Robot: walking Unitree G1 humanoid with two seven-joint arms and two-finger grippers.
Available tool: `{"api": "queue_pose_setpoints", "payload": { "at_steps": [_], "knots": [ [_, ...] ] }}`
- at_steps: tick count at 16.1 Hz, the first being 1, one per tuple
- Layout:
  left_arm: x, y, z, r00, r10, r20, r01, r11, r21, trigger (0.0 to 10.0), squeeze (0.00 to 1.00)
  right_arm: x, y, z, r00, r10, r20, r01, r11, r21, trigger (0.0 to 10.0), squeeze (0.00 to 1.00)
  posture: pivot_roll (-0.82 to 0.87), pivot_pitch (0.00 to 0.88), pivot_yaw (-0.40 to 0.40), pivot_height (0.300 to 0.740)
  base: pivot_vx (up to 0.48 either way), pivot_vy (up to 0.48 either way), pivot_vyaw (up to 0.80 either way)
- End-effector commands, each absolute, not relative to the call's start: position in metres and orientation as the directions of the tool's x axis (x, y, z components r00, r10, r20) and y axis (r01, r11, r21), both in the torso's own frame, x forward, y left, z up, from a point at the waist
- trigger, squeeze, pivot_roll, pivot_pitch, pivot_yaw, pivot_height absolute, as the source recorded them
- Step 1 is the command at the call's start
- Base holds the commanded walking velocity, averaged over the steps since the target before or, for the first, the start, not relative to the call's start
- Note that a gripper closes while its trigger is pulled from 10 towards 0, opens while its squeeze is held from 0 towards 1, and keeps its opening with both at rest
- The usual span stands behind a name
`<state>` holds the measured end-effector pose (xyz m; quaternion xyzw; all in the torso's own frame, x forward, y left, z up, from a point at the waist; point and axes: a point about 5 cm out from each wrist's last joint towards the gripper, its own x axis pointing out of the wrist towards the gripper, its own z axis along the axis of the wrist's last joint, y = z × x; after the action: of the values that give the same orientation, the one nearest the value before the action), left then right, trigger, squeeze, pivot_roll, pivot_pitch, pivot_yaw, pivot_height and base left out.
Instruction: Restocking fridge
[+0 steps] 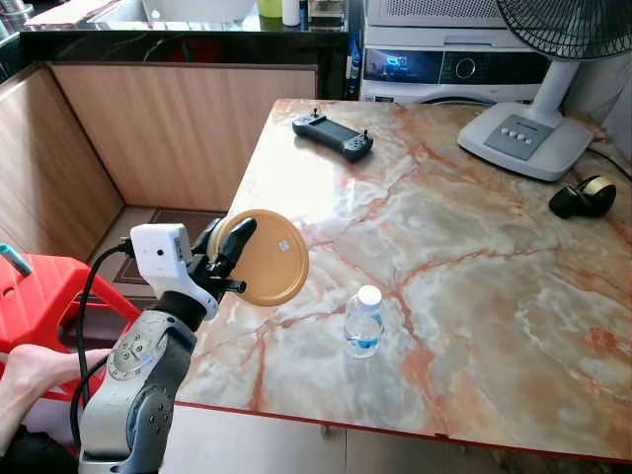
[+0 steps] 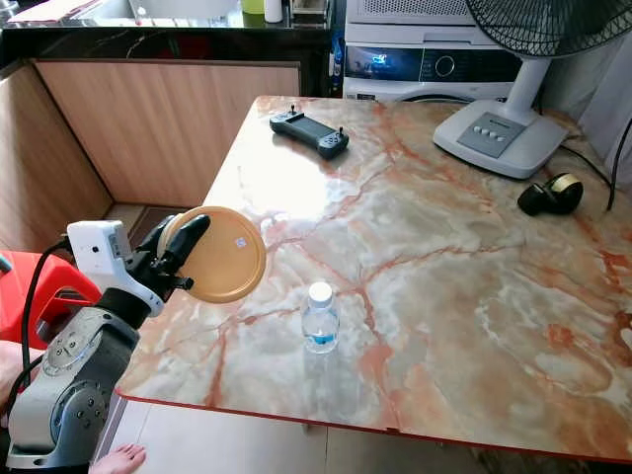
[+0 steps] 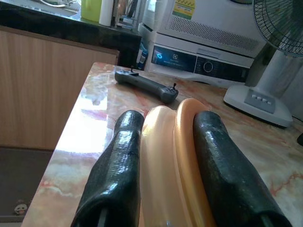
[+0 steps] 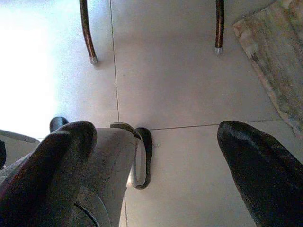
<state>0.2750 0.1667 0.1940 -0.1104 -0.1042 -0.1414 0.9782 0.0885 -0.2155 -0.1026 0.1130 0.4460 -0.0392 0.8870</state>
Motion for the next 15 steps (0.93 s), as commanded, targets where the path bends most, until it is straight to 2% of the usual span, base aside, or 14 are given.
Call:
{"api": "queue_pose_setpoints", "payload": {
  "at_steps": [1,4,7,15],
  "knots": [
    [0.272,0.167,0.204,0.928,-0.247,0.278,0.299,0.940,-0.162,10.0,0.00,0.083,-0.216,-0.104,0.587,0.029,-0.809,0.176,0.971,0.162,10.0,0.00,0.11,0.096,-0.015,0.740,0.000,0.000,0.00],
    [0.273,0.170,0.198,0.942,-0.227,0.246,0.267,0.953,-0.143,10.0,0.00,0.084,-0.216,-0.104,0.589,0.032,-0.807,0.173,0.971,0.165,10.0,0.00,0.12,0.097,-0.015,0.740,0.000,0.000,0.00],
    [0.273,0.179,0.195,0.957,-0.158,0.242,0.204,0.962,-0.180,10.0,0.00,0.085,-0.216,-0.103,0.590,0.031,-0.807,0.174,0.971,0.165,10.0,0.00,0.12,0.099,-0.016,0.740,0.000,0.000,0.00],
    [0.273,0.177,0.197,0.956,-0.149,0.251,0.199,0.962,-0.188,10.0,0.00,0.084,-0.217,-0.103,0.587,0.034,-0.809,0.168,0.972,0.163,10.0,0.00,0.12,0.104,-0.024,0.740,0.000,0.306,0.00]
  ]
}}
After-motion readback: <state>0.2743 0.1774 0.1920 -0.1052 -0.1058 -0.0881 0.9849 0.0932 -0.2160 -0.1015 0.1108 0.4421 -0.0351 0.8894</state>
